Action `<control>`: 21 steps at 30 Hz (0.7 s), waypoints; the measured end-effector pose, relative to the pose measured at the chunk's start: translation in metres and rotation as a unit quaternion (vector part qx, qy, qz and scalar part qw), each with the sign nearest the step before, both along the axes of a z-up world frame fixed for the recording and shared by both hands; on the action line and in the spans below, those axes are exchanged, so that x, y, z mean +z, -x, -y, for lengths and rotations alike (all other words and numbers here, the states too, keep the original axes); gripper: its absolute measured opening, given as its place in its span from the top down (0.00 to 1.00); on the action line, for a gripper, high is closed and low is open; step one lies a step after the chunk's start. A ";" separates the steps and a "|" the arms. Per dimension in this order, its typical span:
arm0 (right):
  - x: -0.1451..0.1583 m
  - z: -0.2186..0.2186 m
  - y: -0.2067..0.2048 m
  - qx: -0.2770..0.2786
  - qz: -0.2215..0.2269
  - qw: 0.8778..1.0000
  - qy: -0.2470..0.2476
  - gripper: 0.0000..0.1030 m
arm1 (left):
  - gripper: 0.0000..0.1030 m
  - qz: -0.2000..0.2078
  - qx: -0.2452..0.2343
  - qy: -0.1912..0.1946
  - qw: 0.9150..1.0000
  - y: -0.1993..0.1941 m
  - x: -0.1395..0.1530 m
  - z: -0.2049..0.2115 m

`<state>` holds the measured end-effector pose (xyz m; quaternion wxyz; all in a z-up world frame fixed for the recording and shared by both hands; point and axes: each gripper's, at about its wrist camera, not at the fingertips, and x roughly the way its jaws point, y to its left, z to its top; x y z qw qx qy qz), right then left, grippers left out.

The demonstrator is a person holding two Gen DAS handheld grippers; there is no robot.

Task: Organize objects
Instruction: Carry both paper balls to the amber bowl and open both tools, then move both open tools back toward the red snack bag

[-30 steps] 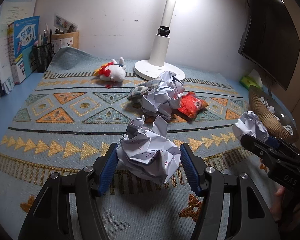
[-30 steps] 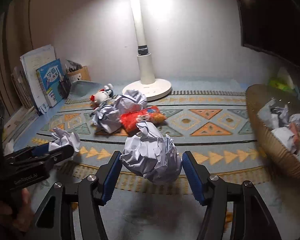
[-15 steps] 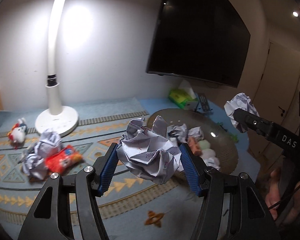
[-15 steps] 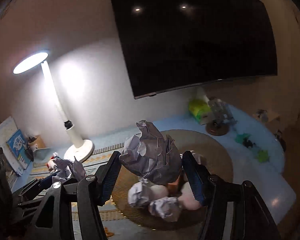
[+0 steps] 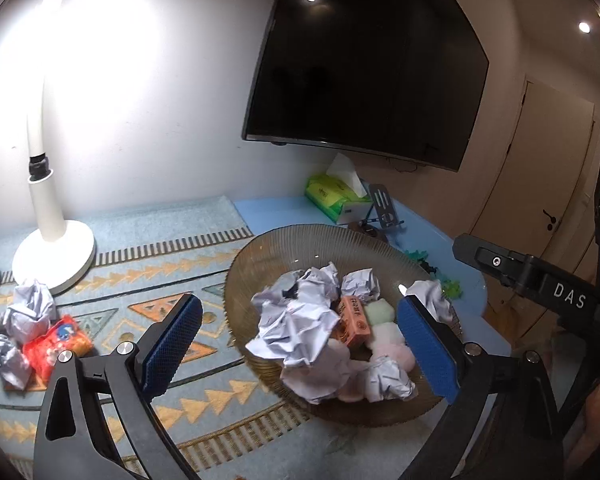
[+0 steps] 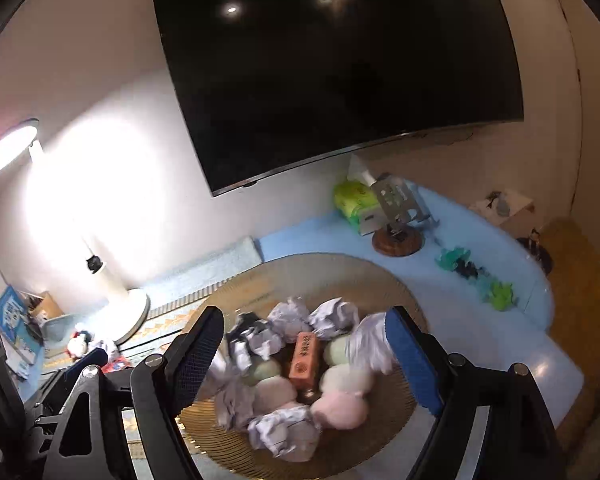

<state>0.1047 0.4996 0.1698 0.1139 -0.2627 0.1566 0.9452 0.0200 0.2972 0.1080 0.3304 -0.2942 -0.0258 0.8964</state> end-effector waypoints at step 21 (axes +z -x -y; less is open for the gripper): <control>-0.108 0.248 0.072 0.259 0.086 0.962 0.005 0.19 | 0.01 0.021 0.218 0.036 0.975 -0.024 -0.072 0.263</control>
